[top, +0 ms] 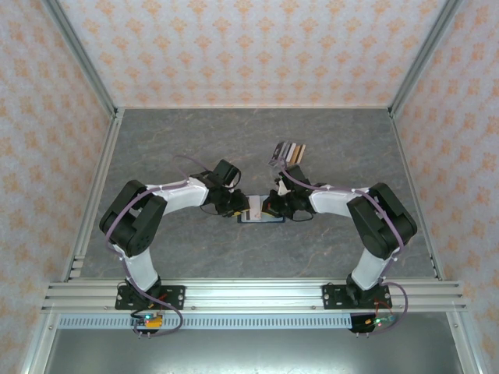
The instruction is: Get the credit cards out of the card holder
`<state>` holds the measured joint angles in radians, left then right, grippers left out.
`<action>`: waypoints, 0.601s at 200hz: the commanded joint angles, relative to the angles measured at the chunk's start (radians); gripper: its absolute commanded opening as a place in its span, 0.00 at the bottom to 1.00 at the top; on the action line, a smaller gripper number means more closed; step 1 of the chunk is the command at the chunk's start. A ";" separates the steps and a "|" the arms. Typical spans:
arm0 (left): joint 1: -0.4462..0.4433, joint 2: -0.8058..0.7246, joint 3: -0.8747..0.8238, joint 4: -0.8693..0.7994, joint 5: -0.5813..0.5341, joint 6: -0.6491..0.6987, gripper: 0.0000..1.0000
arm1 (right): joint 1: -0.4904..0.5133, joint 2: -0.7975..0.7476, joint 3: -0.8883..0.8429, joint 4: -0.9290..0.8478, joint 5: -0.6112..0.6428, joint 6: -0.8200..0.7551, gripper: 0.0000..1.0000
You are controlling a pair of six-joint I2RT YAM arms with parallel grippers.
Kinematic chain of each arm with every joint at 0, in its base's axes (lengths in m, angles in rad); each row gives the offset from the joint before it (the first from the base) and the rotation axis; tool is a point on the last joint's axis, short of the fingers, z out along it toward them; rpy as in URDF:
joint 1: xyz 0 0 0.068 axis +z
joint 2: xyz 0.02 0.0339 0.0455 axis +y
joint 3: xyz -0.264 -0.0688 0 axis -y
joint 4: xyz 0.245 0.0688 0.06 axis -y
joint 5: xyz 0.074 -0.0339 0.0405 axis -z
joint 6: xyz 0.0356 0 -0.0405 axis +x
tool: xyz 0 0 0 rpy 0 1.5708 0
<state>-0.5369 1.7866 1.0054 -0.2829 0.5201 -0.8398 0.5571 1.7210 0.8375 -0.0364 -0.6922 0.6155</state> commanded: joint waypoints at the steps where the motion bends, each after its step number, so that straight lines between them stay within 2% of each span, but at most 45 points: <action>1: -0.006 -0.011 0.013 -0.032 -0.002 0.013 0.25 | -0.005 -0.015 -0.008 0.005 0.014 -0.017 0.08; 31: -0.006 -0.003 0.012 -0.030 -0.003 0.013 0.24 | -0.003 -0.005 -0.005 0.020 -0.034 -0.020 0.18; 120: -0.005 0.007 0.002 -0.020 0.004 0.010 0.21 | -0.004 0.048 0.009 0.030 -0.071 -0.029 0.19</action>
<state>-0.5369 1.7870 1.0054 -0.2832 0.5205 -0.8398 0.5571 1.7500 0.8375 -0.0219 -0.7471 0.6041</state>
